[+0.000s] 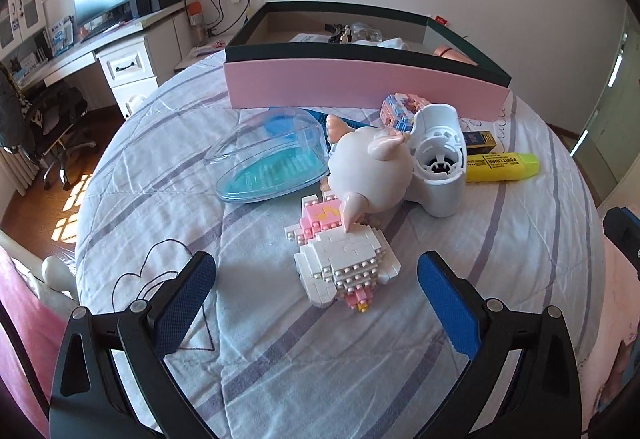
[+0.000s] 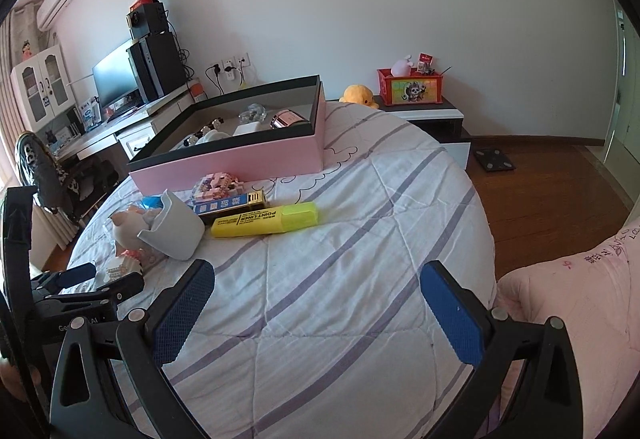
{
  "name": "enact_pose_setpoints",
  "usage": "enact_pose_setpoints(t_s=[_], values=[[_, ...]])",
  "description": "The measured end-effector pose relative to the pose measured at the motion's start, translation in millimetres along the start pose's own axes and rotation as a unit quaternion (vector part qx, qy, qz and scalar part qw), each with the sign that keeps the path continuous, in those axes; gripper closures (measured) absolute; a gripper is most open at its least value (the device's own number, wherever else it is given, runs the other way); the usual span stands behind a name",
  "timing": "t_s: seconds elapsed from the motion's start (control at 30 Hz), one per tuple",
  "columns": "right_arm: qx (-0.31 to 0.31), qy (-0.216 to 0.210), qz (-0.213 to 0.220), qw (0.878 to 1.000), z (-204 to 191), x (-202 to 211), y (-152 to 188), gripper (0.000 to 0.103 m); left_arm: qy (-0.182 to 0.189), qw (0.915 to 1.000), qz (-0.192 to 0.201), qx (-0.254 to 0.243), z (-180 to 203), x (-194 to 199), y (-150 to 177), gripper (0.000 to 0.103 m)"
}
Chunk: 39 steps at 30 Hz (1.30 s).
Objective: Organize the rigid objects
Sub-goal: 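Grasp the pink-white block figure with the left gripper while the right grasps the white cup holder, then carry the block figure and cup holder into the pink box and open both grippers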
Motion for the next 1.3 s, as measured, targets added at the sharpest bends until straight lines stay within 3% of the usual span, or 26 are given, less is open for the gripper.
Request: enact_pose_setpoints(t_s=[0.13, 0.2, 0.23, 0.57, 0.83, 0.93, 1.13, 1.3], values=[[0.003, 0.002, -0.012, 1.000, -2, -13, -2, 0.000, -0.002, 1.0000, 0.003, -0.006, -3, -6, 1, 0.020], [0.005, 0.002, -0.015, 1.000, -3, -19, -4, 0.000, 0.007, 0.9997, 0.009, -0.020, -3, -2, 3, 0.037], [0.007, 0.003, -0.016, 1.000, -5, -22, -5, 0.000, 0.008, 0.9996, 0.012, -0.025, -4, 1, 3, 0.054], [0.074, -0.039, -0.020, 0.996, -72, -28, -9, 0.000, 0.039, 0.9990, 0.019, -0.009, -29, 32, 13, 0.053], [0.186, -0.058, -0.018, 0.981, -139, -48, -15, 0.001, 0.042, 0.9988, 0.023, 0.012, -50, 42, 19, 0.053], [0.208, -0.068, -0.024, 0.975, -150, -58, -18, 0.008, 0.047, 0.9985, 0.024, 0.011, -50, 41, 19, 0.053], [0.216, -0.109, -0.043, 0.969, -154, -70, -20, 0.044, 0.051, 0.9984, 0.023, 0.012, -49, 35, 17, 0.053], [0.199, -0.110, -0.034, 0.973, -147, -62, -18, 0.044, 0.057, 0.9978, 0.032, 0.013, -44, 38, 15, 0.054]])
Point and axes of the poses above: each gripper's, at about its wrist camera, not at the fingertips, and x roughly against the way its jaws point, z to its right, y to its underside, the point moved 1 cm from there along -x, roughly the way its jaws point, and after that the axes turned 15 degrees about y, right-handed, at the moved point
